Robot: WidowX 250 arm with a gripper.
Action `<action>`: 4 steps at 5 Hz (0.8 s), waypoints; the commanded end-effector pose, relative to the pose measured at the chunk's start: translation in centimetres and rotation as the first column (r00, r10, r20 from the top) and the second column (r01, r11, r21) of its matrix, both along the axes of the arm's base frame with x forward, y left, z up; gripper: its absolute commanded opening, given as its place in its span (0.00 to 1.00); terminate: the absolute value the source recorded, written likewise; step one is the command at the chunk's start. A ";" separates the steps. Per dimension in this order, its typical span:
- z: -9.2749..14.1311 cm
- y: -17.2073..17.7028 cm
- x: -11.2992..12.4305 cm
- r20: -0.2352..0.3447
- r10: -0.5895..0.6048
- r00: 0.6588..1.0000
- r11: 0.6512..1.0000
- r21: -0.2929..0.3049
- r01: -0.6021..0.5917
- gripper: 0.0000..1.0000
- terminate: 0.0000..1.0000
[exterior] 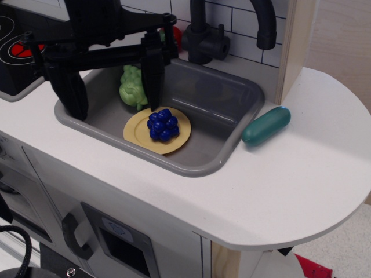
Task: Take blueberries off plate sink
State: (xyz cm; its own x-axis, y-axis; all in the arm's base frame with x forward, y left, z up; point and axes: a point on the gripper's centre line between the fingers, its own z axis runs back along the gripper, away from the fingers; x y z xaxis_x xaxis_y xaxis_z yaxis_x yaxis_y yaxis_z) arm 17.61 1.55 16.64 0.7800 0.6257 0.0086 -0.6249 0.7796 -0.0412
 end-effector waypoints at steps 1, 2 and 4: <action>0.0 0.0 0.0 0.000 0.000 1.000 1.000 0.000 0.000 1.00 0.00; -0.7 1.8 2.4 0.031 0.079 0.996 0.997 -0.001 -0.079 1.00 0.00; -2.7 4.7 7.5 0.127 0.202 0.971 0.978 0.020 -0.206 1.00 0.00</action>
